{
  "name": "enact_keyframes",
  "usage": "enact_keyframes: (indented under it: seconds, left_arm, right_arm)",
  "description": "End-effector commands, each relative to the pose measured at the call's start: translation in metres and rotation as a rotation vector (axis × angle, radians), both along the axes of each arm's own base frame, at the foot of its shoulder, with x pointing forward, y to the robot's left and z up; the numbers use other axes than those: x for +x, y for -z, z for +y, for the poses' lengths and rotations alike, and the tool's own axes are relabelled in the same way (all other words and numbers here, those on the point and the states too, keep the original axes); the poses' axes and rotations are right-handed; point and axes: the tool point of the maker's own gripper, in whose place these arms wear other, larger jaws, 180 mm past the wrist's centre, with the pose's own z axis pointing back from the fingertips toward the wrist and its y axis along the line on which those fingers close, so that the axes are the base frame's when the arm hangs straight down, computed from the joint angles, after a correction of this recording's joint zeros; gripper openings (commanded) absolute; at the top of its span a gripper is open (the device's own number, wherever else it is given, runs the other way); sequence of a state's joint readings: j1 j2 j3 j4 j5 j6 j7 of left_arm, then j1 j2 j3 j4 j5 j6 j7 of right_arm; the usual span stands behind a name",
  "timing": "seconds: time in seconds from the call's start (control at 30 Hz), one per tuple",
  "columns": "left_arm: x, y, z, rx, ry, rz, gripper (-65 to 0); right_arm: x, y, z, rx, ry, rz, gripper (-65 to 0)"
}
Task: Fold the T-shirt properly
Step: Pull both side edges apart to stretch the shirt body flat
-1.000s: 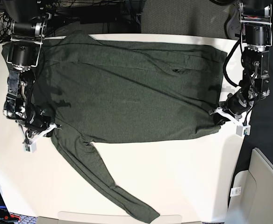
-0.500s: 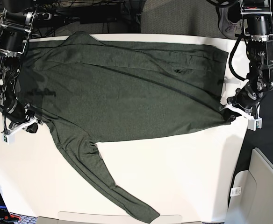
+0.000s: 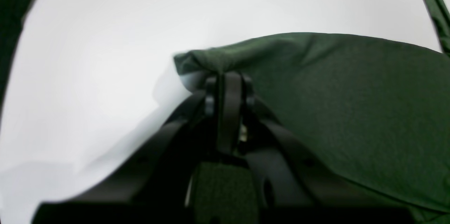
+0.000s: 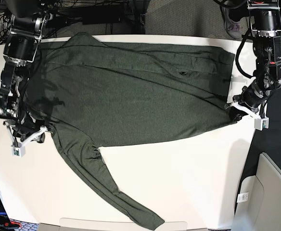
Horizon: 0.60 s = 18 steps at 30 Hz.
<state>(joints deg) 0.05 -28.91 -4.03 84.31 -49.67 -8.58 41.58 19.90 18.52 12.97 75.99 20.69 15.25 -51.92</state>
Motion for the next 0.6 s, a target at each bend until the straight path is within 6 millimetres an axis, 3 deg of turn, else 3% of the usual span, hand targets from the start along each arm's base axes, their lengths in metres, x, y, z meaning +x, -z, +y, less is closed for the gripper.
enact_keyframes:
  seconds: [0.0, 0.3, 0.57]
  left_arm:
    - [0.01, -0.018, 0.005, 0.014, -0.001, -0.059, -64.9]
    - [0.009, -0.017, 0.005, 0.014, -0.001, -0.058, -64.9]
    - [0.011, -0.019, 0.006, 0.014, -0.002, -0.064, -64.9]
  right_arm:
    - [0.017, -0.021, -0.004, -0.03, -0.005, -0.053, -40.1]
    - [0.036, 0.006, -0.004, 0.025, 0.031, -0.008, -39.5]
    - [0.033, 0.04, 0.004, 0.082, 0.049, 0.053, -39.5]
